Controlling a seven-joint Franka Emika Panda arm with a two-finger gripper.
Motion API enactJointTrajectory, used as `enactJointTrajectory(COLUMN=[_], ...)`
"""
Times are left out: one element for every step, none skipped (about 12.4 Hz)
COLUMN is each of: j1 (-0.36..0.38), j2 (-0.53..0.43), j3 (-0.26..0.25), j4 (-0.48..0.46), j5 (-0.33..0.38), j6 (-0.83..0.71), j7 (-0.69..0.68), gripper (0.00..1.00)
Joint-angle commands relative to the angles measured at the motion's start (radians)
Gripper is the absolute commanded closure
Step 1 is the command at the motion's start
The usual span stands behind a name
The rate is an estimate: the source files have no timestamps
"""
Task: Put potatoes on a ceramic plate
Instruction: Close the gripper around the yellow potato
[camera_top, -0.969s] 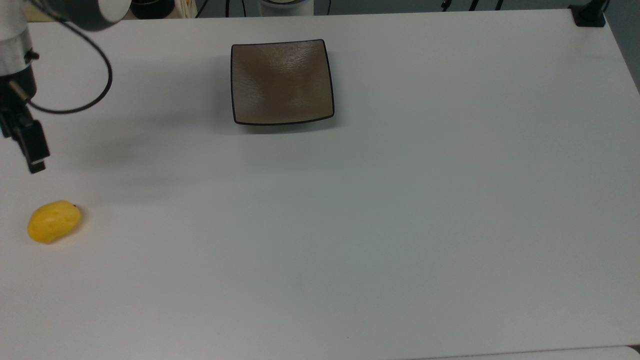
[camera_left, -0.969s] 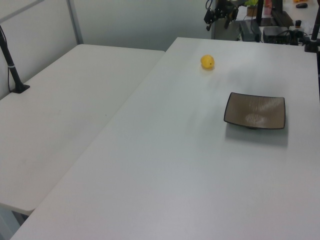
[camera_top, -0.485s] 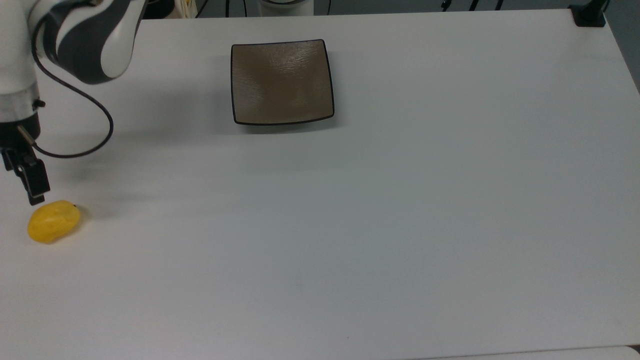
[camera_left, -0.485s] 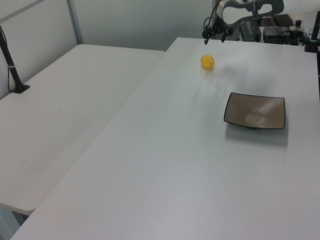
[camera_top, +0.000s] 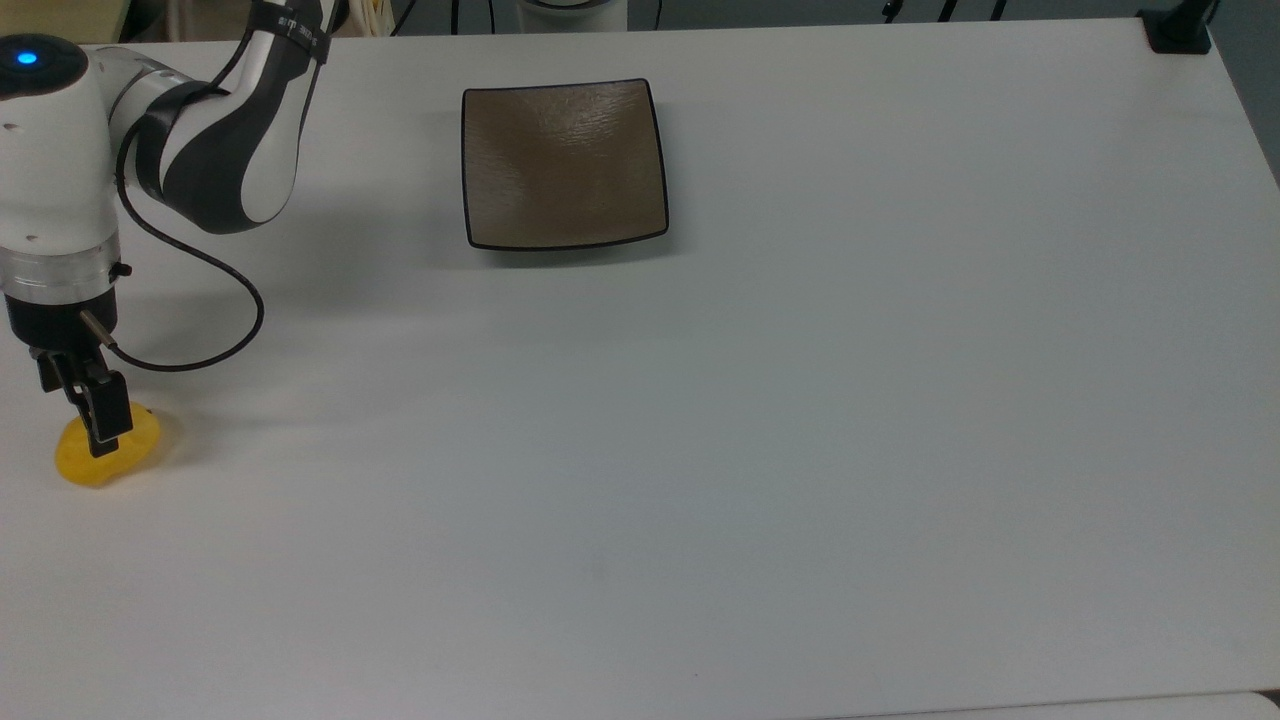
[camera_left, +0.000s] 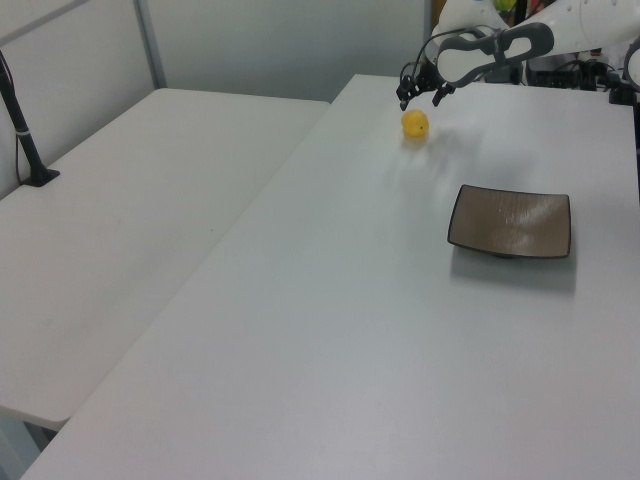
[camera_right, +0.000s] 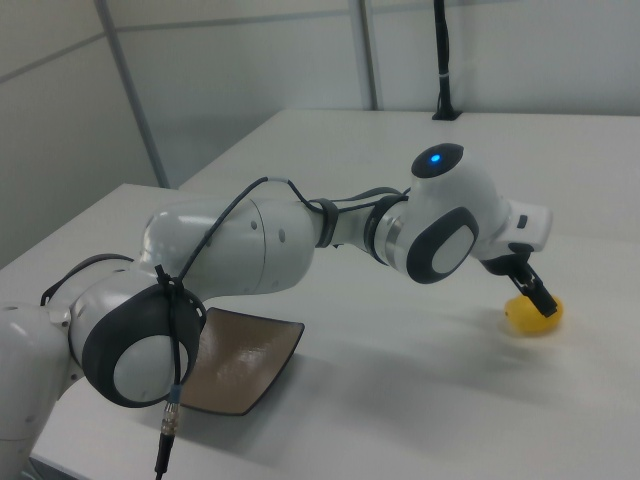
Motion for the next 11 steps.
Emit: enactJointTrajectory(j1=[0.0,0.0,0.003,0.003,0.006,0.012,0.014,0.016,0.016,0.016,0.016], j2=[0.033,0.036,0.038,0.047,0.05,0.056,0.061,0.066,0.067,0.069,0.076], j3=[0.002,0.004,0.004,0.005,0.005,0.005,0.005,0.005,0.007,0.005,0.005], j4=[0.022,0.022,0.022,0.022,0.016,0.01,0.012,0.01,0.01,0.009,0.009], j5=[0.02,0.02,0.019,0.019,0.019,0.019,0.017,0.017,0.017,0.017,0.016], j6=[0.05,0.061,0.064,0.071,0.097,0.104,0.105,0.105,0.105,0.105,0.11], j7=[-0.024,-0.024,-0.024,-0.024,-0.025,-0.025,-0.027,-0.047,-0.058,-0.059,-0.061], gripper=[0.0,0.0,0.0,0.0,0.0,0.0,0.0,0.0,0.0,0.0,0.03])
